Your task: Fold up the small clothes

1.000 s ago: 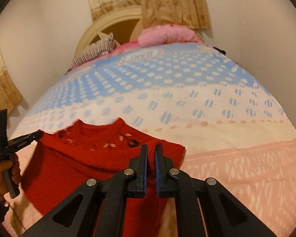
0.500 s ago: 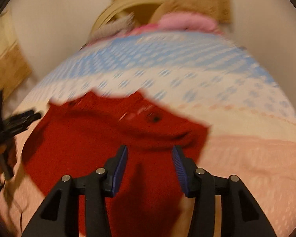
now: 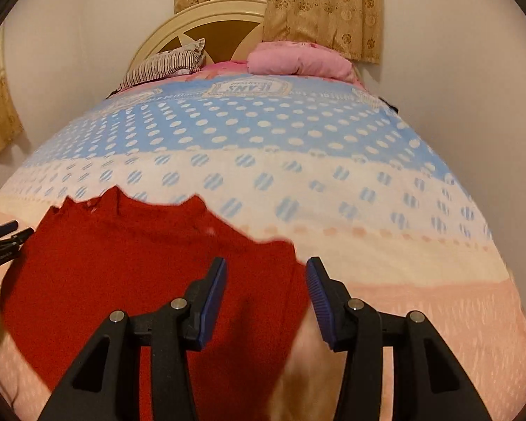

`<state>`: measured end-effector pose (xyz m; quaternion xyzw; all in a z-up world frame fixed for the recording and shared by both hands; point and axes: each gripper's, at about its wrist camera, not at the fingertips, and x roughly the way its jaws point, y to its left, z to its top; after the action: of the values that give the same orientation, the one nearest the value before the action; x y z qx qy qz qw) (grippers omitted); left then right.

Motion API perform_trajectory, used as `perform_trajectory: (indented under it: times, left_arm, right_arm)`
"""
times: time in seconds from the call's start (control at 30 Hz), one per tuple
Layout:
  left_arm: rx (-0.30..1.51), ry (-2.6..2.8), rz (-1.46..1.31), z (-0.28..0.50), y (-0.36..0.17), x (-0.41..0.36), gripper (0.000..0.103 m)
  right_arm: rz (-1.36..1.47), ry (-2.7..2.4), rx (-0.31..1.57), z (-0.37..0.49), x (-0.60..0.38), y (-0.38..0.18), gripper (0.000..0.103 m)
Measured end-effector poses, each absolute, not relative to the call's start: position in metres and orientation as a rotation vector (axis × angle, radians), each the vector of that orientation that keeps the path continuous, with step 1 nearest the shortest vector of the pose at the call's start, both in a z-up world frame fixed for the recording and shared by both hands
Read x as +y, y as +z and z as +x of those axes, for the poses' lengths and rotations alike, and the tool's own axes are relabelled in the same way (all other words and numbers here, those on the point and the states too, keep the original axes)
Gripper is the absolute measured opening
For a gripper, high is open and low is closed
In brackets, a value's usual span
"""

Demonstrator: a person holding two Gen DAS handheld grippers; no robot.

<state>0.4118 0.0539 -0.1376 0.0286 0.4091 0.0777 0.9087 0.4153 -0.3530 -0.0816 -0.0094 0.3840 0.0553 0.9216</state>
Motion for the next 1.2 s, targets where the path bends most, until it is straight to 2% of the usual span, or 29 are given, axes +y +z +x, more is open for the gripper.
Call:
perform_trajectory:
  times: [0.3, 0.5, 0.67, 0.73, 0.8, 0.93, 1.07, 1.2]
  left_arm:
    - [0.811, 0.071, 0.018, 0.36, -0.139, 0.044, 0.065]
    - [0.843, 0.094, -0.018, 0.354, -0.148, 0.055, 0.067]
    - [0.828, 0.077, -0.074, 0.339, -0.148, 0.064, 0.067]
    - [0.811, 0.074, -0.118, 0.332, -0.144, 0.07, 0.075]
    - [0.806, 0.076, -0.127, 0.331, -0.144, 0.07, 0.079]
    - [0.846, 0.079, -0.086, 0.334, -0.154, 0.065, 0.079]
    - [0.871, 0.082, -0.054, 0.332, -0.159, 0.065, 0.082]
    - [0.895, 0.082, -0.048, 0.333, -0.165, 0.065, 0.084]
  right_arm:
    - [0.08, 0.321, 0.77, 0.344, -0.335, -0.081, 0.048]
    - [0.033, 0.305, 0.917, 0.335, -0.313, -0.133, 0.048]
    - [-0.029, 0.264, 0.884, 0.318, -0.303, -0.131, 0.049]
    - [-0.067, 0.246, 0.881, 0.316, -0.297, -0.124, 0.049]
    - [-0.054, 0.242, 0.851, 0.315, -0.299, -0.115, 0.048]
    - [-0.06, 0.227, 0.933, 0.323, -0.298, -0.135, 0.049]
    - [-0.17, 0.181, 0.9, 0.311, -0.278, -0.13, 0.05]
    - [-0.151, 0.243, 0.839, 0.31, -0.256, -0.111, 0.05]
